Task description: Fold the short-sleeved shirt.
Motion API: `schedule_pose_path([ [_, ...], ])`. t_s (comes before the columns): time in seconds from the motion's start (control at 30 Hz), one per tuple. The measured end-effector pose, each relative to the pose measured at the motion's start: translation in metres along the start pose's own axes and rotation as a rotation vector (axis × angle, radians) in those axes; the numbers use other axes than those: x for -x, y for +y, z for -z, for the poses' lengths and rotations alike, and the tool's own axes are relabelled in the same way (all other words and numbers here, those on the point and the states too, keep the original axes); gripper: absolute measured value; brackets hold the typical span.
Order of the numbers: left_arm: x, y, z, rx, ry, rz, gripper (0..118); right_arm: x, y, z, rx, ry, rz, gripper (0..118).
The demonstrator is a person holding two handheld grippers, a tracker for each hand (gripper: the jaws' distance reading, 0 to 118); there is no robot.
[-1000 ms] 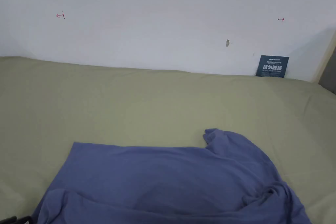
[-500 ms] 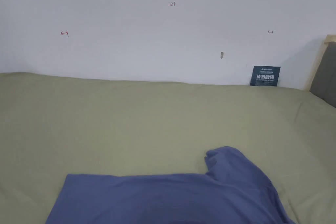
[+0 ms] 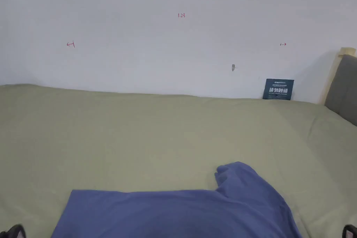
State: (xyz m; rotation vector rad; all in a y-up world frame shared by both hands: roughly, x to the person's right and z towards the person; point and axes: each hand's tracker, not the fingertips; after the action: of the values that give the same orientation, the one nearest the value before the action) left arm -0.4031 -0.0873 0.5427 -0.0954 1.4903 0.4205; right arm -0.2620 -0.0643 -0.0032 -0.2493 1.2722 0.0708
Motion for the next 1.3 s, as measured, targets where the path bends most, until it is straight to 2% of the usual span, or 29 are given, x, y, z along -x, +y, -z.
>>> schedule_pose_path([
  [0.07,-0.039,0.002,-0.014,-0.081,0.031,0.046,72,0.021,0.004,-0.006,-0.075,0.018,-0.081,78],
  [0.1,-0.050,-0.001,-0.017,-0.115,0.017,0.075,64,0.031,0.005,-0.009,-0.094,0.019,-0.138,71],
  [0.13,-0.059,-0.004,-0.020,-0.144,0.001,0.105,45,0.040,0.004,-0.011,-0.109,0.020,-0.188,57],
  [0.17,-0.069,-0.008,-0.021,-0.182,-0.007,0.159,5,0.049,0.002,-0.011,-0.123,0.037,-0.244,28],
  [0.2,-0.082,-0.014,-0.026,-0.211,0.018,0.217,0,0.057,-0.001,-0.010,-0.125,0.044,-0.290,6],
  [0.27,-0.089,-0.020,-0.021,-0.203,-0.031,0.259,0,0.067,-0.007,-0.007,-0.122,0.023,-0.340,0],
  [0.33,-0.092,-0.016,-0.013,-0.155,-0.065,0.253,0,0.073,-0.010,-0.003,-0.088,0.080,-0.310,0],
  [0.43,-0.087,-0.003,0.021,-0.102,-0.082,0.224,0,0.075,-0.014,0.009,-0.056,0.102,-0.259,0],
  [0.47,-0.081,0.007,0.041,-0.035,-0.103,0.216,10,0.076,-0.015,0.013,-0.055,0.105,-0.255,0],
  [0.5,-0.076,0.016,0.067,0.024,-0.099,0.216,30,0.073,-0.015,0.019,-0.047,0.110,-0.250,0],
  [0.53,-0.073,0.025,0.091,0.091,-0.102,0.220,61,0.073,-0.015,0.023,-0.040,0.111,-0.251,0],
  [0.57,-0.067,0.036,0.121,0.197,-0.101,0.219,97,0.073,-0.014,0.027,-0.031,0.108,-0.254,0],
  [0.6,-0.060,0.045,0.155,0.327,-0.105,0.189,101,0.072,-0.013,0.031,-0.023,0.104,-0.258,0],
  [0.63,-0.057,0.048,0.183,0.451,-0.101,0.175,101,0.069,-0.013,0.035,-0.018,0.100,-0.259,0],
  [0.7,-0.046,0.040,0.237,0.536,-0.119,0.122,101,0.065,-0.012,0.042,-0.003,0.094,-0.251,0],
  [0.8,-0.040,0.019,0.295,0.674,-0.028,0.151,101,0.058,-0.015,0.053,0.031,0.077,-0.246,0],
  [0.87,-0.041,-0.002,0.327,0.750,-0.051,0.213,100,0.053,-0.017,0.061,0.068,0.069,-0.250,0],
  [0.93,-0.046,-0.016,0.341,0.749,-0.054,0.241,99,0.049,-0.017,0.071,0.092,0.055,-0.250,0],
  [1.0,-0.048,-0.026,0.341,0.793,-0.015,0.195,96,0.045,-0.012,0.085,0.127,0.043,-0.225,0],
  [1.03,-0.049,-0.030,0.341,0.803,0.032,0.168,88,0.045,-0.009,0.093,0.141,0.041,-0.221,0],
  [1.07,-0.053,-0.030,0.338,0.762,0.092,0.199,73,0.043,-0.004,0.105,0.174,0.051,-0.219,0],
  [1.1,-0.054,-0.027,0.331,0.696,0.079,0.222,55,0.042,0.001,0.119,0.215,0.051,-0.229,0],
  [1.13,-0.054,-0.025,0.327,0.675,0.038,0.214,27,0.040,0.004,0.132,0.237,0.030,-0.234,0],
  [1.17,-0.055,-0.024,0.325,0.691,-0.031,0.174,5,0.039,0.009,0.150,0.287,0.030,-0.226,0],
  [1.2,-0.058,-0.025,0.322,0.699,-0.056,0.169,5,0.033,0.015,0.175,0.375,0.065,-0.203,0],
  [1.23,-0.062,-0.026,0.322,0.709,-0.024,0.192,5,0.028,0.019,0.201,0.458,0.092,-0.174,5],
  [1.27,-0.057,-0.022,0.330,0.704,-0.014,0.244,4,0.021,0.022,0.235,0.581,0.125,-0.135,33],
  [1.3,-0.057,-0.022,0.331,0.710,-0.027,0.246,4,0.019,0.022,0.263,0.672,0.130,-0.111,68],
])
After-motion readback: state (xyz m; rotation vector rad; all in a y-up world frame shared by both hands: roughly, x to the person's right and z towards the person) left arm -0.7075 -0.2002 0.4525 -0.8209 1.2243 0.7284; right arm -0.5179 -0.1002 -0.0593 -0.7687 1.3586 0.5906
